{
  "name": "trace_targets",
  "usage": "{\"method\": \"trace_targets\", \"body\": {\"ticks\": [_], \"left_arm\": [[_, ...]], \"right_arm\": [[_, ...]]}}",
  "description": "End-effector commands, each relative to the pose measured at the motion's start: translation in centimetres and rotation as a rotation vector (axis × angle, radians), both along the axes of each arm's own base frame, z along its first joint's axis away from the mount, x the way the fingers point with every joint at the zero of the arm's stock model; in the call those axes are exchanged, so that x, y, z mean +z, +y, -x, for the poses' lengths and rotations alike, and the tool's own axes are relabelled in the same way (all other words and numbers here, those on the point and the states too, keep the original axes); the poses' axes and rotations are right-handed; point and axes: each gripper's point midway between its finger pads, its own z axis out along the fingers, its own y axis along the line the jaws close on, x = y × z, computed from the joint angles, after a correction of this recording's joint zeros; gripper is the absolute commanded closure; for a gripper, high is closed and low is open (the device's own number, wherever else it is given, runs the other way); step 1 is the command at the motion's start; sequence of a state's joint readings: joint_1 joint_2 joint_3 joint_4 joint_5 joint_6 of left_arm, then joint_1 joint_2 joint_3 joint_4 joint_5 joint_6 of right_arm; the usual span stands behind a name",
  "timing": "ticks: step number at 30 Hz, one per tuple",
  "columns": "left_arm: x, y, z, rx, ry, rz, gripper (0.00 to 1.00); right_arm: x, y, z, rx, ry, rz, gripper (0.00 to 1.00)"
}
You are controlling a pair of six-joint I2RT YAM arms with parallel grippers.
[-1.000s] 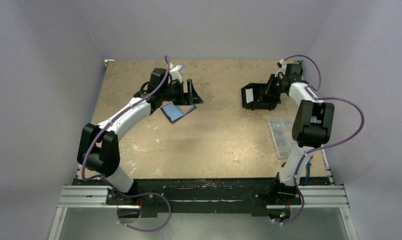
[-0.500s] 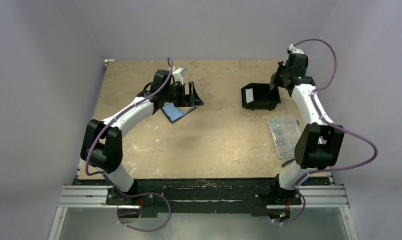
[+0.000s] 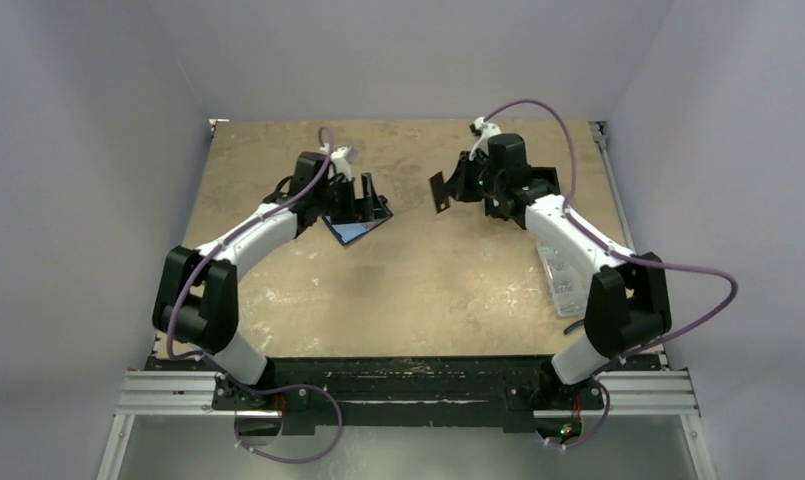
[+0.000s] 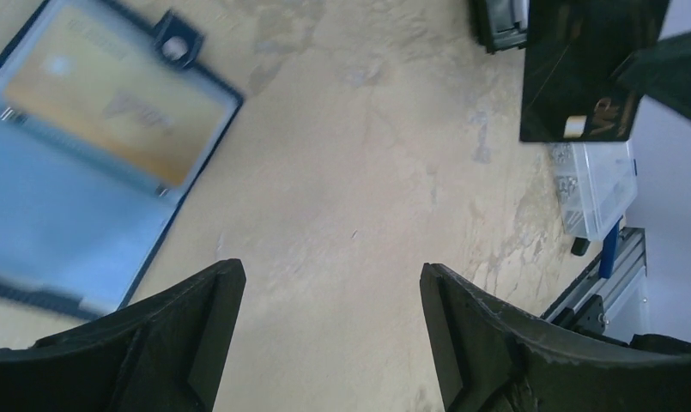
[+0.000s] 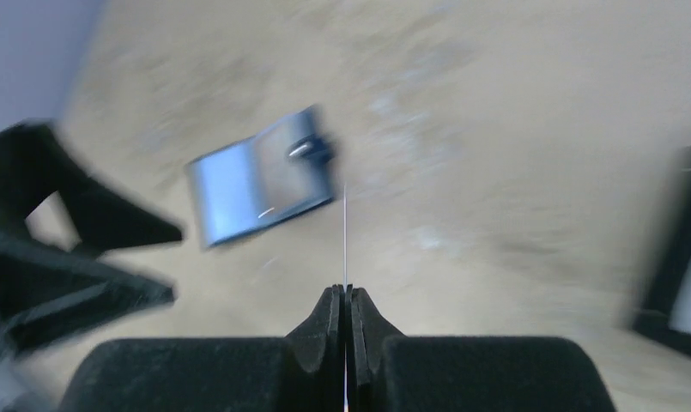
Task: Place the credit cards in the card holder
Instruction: Pick up the credit card from the storage box.
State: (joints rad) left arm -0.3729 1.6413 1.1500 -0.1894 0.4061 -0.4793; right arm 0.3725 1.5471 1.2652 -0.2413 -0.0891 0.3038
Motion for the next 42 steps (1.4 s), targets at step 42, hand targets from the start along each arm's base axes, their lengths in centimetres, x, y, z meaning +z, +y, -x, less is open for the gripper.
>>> {"method": "trace_targets", "body": {"ticks": [42], "left_arm": [[7.1,2.9,10.5,0.339,0.216,0.705,0.28]], "right_arm": [[2.3,15.8,14.9,0.825,0.463,-1.236,1.0]]}}
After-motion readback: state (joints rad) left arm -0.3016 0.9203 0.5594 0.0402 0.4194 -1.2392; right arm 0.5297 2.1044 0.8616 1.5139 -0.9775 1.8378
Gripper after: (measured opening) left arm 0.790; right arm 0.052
